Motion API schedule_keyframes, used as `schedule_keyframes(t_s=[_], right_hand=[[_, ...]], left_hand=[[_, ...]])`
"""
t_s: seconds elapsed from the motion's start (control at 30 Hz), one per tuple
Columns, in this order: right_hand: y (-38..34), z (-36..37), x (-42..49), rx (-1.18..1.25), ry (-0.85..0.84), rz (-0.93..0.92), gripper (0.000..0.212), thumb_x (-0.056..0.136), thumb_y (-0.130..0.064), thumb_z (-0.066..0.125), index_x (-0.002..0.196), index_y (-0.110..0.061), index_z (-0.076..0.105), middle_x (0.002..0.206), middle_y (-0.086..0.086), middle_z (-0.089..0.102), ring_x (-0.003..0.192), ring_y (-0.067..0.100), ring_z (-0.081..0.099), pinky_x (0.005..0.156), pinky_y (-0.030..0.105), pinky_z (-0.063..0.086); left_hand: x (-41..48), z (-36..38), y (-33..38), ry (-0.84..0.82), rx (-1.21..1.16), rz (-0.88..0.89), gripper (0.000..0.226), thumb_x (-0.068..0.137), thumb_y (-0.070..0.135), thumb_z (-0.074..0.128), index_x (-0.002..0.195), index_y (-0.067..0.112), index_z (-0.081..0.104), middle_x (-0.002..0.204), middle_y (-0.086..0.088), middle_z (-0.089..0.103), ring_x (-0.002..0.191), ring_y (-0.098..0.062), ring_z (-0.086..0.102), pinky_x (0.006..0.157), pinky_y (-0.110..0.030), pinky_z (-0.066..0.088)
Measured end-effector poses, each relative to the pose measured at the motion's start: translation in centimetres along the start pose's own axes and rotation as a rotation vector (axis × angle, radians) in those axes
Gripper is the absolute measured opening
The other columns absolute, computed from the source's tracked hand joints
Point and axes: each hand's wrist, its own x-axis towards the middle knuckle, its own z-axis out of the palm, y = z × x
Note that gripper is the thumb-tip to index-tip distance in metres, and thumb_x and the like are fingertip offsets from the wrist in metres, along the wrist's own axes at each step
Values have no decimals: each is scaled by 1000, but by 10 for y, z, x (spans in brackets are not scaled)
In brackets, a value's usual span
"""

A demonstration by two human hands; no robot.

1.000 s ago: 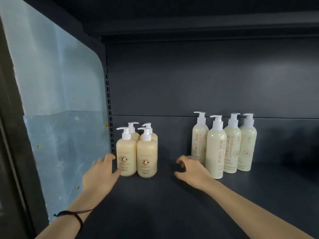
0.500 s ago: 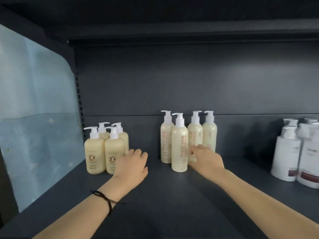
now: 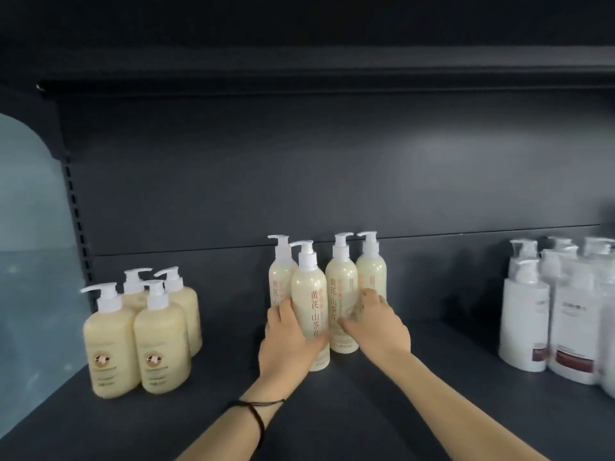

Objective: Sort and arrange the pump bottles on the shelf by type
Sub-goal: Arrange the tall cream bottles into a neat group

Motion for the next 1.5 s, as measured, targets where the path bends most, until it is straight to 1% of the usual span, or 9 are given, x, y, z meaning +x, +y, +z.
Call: schedule_keyframes(t_s=[0.2,0.4,0.53,0.77,0.9,1.03,1.13,1.3,1.5], right_hand=[[-5,30,-2,123,109,65,58,76,-54,67,116,-23,38,103,-8,44,89,18,57,63,33,43],[-5,36,8,111,184,35,53,78,-48,71,114,-22,41,103,-8,51,95,15,55,66,29,47],[-5,43,13,274,80,4,46,81,-37,72,113,-27,41,105,-12,52,97,11,58,74,29,54],[-16,53,19,417,-98,-111,64,87,-21,68,141,-18,35,132,-6,56,122,16,55,100,33,46],[-17,60,14,466,-49,-120,58,87,-22,69,136,-21,38,129,-8,57,117,13,58,98,33,50],[-10,49,11,374,266,-198,38,87,-31,67,121,-24,50,113,-14,55,96,3,54,80,30,53],[2,36,21,230,468,-136,53,79,-30,75,122,-17,47,121,-1,45,105,15,42,76,34,49],[25,32,39,417,299,104,82,68,-27,85,130,-15,33,125,7,41,116,30,41,92,44,43],[34,20,41,590,193,107,82,71,-14,80,131,-24,25,103,3,52,84,21,58,70,35,48]], left_hand=[[11,7,-10,-58,-294,-40,85,53,48,76,125,29,34,115,10,43,104,-7,54,85,-39,54],[11,-19,-47,-73,-346,-20,77,63,26,84,124,32,38,115,14,54,106,-4,55,83,-21,50],[12,-38,-57,-131,-409,-45,68,70,14,82,122,32,41,108,15,60,99,5,55,64,-7,45],[12,-42,-56,-136,-422,-38,70,69,15,83,124,29,42,111,15,60,100,2,56,67,-9,45],[9,-40,-55,-100,-428,-41,74,68,16,84,123,31,37,110,17,57,101,-1,56,67,-10,46],[9,-37,-59,-60,-419,-58,68,67,20,85,117,27,40,109,16,56,102,-3,57,68,-12,47],[10,-37,-60,-61,-438,-70,64,67,20,84,116,27,43,108,15,57,98,-1,57,69,-13,47],[10,-37,-63,-71,-451,-74,64,70,18,83,121,23,45,112,11,59,102,-4,58,76,-15,49],[13,-37,-66,-93,-444,-58,66,68,19,84,122,22,46,113,8,61,104,-8,60,80,-20,51]])
